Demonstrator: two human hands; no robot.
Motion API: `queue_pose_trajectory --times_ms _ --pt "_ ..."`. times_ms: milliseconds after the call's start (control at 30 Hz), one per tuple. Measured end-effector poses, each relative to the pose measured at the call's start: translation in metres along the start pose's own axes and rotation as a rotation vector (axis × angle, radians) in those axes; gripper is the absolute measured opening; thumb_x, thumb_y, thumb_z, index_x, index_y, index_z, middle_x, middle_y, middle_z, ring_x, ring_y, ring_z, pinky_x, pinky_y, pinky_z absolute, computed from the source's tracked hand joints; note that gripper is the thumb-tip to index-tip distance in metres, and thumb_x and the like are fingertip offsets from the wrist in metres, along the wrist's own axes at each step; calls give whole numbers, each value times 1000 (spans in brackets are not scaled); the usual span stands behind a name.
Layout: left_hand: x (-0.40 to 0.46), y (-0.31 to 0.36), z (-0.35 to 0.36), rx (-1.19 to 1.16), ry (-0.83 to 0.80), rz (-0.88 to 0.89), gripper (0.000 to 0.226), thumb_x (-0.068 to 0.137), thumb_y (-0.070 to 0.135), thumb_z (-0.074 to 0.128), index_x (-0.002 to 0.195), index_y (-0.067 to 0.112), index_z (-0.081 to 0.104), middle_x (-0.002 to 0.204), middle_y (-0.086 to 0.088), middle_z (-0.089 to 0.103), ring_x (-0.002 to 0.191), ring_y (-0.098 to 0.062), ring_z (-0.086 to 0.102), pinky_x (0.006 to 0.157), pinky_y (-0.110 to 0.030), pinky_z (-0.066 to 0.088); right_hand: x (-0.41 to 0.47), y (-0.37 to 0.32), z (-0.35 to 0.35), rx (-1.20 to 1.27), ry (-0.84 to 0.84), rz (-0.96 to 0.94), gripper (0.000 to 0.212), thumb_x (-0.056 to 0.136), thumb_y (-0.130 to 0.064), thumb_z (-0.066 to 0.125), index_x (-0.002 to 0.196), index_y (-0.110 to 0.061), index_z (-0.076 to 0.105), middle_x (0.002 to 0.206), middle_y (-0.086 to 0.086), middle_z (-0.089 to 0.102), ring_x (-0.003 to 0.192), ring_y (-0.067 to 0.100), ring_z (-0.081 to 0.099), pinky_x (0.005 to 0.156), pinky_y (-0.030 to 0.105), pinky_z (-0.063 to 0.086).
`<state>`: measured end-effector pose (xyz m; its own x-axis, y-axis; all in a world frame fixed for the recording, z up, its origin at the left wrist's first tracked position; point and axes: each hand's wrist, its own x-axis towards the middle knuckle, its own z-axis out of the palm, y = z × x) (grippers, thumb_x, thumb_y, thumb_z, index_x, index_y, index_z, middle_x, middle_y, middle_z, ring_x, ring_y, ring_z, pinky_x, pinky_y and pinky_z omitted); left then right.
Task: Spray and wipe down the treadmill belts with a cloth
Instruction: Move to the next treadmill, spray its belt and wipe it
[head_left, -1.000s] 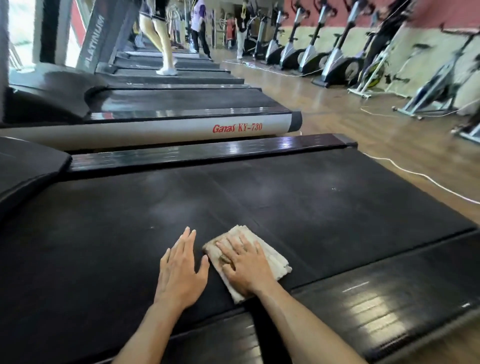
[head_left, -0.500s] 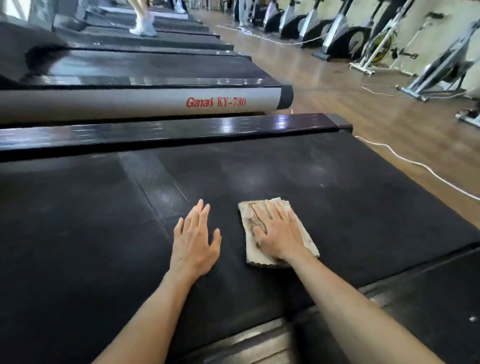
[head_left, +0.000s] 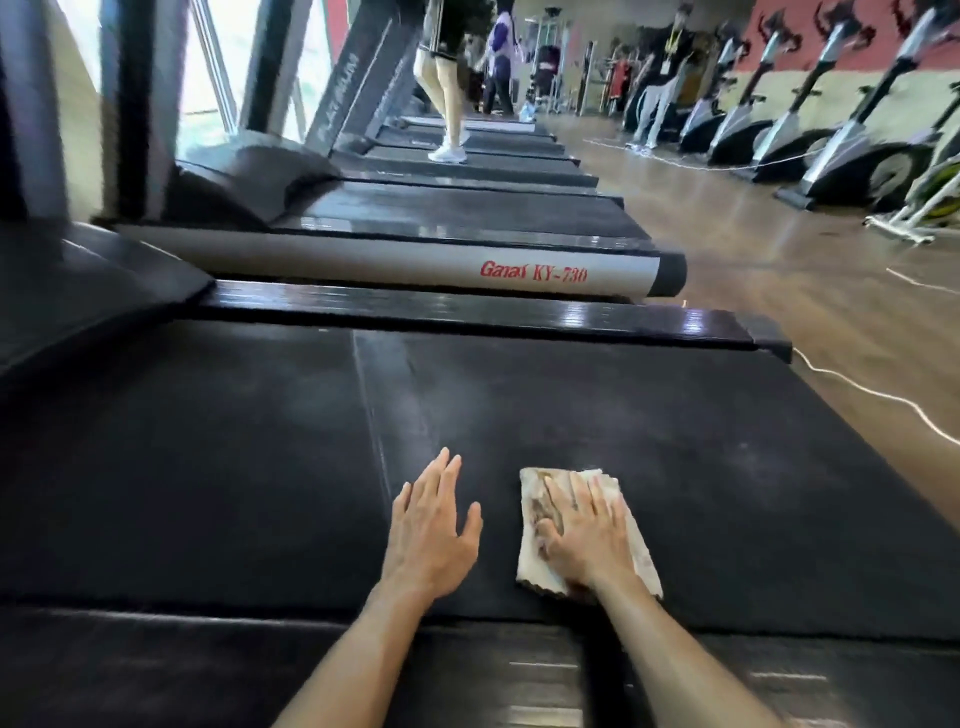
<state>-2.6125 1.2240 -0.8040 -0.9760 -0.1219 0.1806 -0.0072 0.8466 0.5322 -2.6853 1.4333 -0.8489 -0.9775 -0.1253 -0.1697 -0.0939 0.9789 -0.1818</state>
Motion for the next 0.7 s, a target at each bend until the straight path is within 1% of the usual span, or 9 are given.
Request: queue_pose_trajectory --times_ms 100,167,267,300,367,467,533,633,700 --pt "-26 15 -23 37 -4 -14 65 104 40 45 161 24 17 169 9 10 155 -7 11 127 -35 7 -30 5 4 29 -24 -16 104 63 -65 -12 164 -40 -3 173 -1 -11 158 21 -21 124 52 -15" --pt "-44 25 -34 56 5 -30 66 104 38 46 161 24 15 169 9 9 155 -6 10 127 -34 8 -44 10 -1 30 -60 -20 101 68 -66 -10 164 -38 -4 173 -1 -13 157 22 -22 124 52 -17" --pt "-53 29 -35 67 -6 28 68 103 39 45 161 26 12 168 15 4 155 -4 7 127 -32 6 -41 11 -7 48 -138 -12 79 92 -61 10 165 -35 -4 173 -1 -15 157 24 -23 124 53 -17" --pt "-50 29 -35 73 -3 45 69 103 39 46 161 26 12 166 17 4 155 -4 7 127 -32 5 -37 10 -8 61 -135 -11 78 93 -60 13 165 -35 -1 173 -1 -13 158 24 -21 124 53 -15" --pt "-43 26 -30 64 -4 60 68 102 38 47 161 26 15 166 18 6 155 -4 7 127 -32 6 -32 8 -7 69 -109 0 81 89 -62 13 165 -36 7 174 -2 -6 159 24 -15 125 54 -12" --pt "-39 19 -19 38 -30 45 69 102 37 49 161 26 15 169 12 8 154 -4 10 127 -33 7 -34 3 -3 83 -65 49 68 100 -55 28 162 -32 16 173 -3 6 159 21 -6 125 52 -10" --pt "-39 14 -13 54 -43 64 69 102 37 49 161 26 15 169 11 9 154 -5 10 127 -32 7 -35 -1 -7 133 -24 68 63 103 -54 33 160 -30 21 170 -5 13 159 19 -3 126 48 -11" --pt "-40 8 -4 57 -83 69 69 102 37 49 162 25 16 169 10 9 155 -6 11 127 -33 7 -37 -1 -6 206 40 67 53 105 -56 31 152 -33 30 163 -10 23 156 14 5 126 46 -11" --pt "-37 2 1 78 -103 87 69 102 36 49 162 24 16 169 10 10 155 -6 11 127 -33 6 -39 -1 7 184 105 42 52 104 -57 21 148 -35 35 161 -11 27 153 13 7 126 48 -8"
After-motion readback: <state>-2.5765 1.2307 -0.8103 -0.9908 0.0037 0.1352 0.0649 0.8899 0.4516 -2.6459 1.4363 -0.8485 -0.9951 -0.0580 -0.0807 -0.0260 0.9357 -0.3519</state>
